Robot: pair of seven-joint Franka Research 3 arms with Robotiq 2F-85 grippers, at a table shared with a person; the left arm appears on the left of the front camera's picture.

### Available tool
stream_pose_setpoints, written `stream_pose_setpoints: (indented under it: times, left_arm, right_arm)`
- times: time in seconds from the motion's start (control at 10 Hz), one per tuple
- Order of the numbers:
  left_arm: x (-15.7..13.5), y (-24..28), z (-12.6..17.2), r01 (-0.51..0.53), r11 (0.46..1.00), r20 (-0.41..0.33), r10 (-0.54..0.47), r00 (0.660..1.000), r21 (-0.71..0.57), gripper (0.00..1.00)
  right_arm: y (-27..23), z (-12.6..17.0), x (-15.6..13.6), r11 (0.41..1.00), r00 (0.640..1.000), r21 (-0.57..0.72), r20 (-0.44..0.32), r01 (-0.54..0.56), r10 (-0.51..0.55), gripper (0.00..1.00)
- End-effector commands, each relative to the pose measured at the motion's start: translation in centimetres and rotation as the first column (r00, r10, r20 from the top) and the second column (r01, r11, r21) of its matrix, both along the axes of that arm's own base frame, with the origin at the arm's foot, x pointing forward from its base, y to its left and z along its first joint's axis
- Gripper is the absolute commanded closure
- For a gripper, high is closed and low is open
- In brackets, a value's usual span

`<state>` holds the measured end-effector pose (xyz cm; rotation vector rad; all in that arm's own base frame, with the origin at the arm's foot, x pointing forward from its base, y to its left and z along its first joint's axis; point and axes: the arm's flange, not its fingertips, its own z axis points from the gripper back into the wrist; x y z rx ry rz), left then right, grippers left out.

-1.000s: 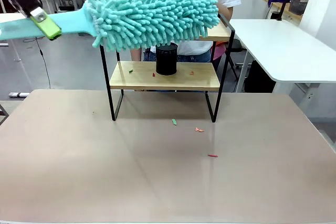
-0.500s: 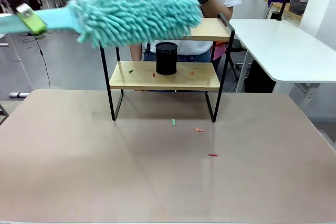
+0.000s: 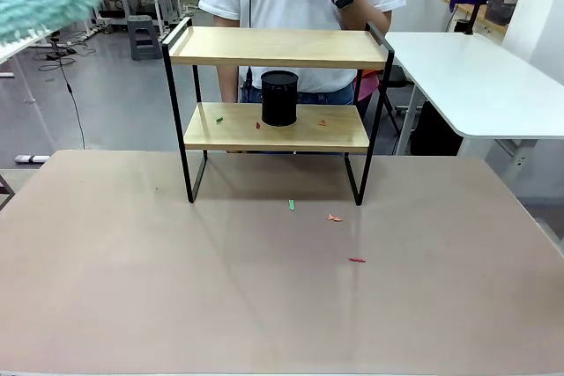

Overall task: Clean the shelf.
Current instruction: Clean the specific tier of the Shelf with the Duster once objects are removed.

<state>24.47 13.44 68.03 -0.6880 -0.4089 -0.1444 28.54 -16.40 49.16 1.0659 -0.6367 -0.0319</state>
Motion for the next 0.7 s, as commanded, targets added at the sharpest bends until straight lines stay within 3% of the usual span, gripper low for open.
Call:
stream_pose_setpoints:
  times: [0.0,0.1,0.2,0.3,0.6]
  left_arm:
    - [2.6,-2.2,-3.2,-0.238,0.971,-0.060,0.238,0.970,-0.006,0.88]
    - [5.0,-2.6,-5.9,-0.203,0.972,-0.170,0.221,0.960,0.117,0.88]
    - [7.2,-2.8,-8.8,-0.158,0.947,-0.343,0.252,0.905,0.278,0.88]
    - [1.9,0.6,-4.3,-0.212,0.976,-0.074,0.215,0.974,0.051,0.88]
    - [1.9,0.6,-4.3,-0.212,0.976,-0.074,0.215,0.974,0.051,0.88]
  right_arm:
    - [0.1,0.0,0.3,1.000,0.999,0.005,0.036,-0.001,0.001,0.00]
    - [0.1,0.0,0.3,1.000,0.999,0.005,0.036,-0.001,0.001,0.00]
    - [0.1,0.0,0.3,1.000,0.999,0.005,0.036,-0.001,0.001,0.00]
    - [0.1,0.0,0.3,1.000,0.999,0.005,0.036,-0.001,0.001,0.00]
    - [0.1,0.0,0.3,1.000,0.999,0.005,0.036,-0.001,0.001,0.00]
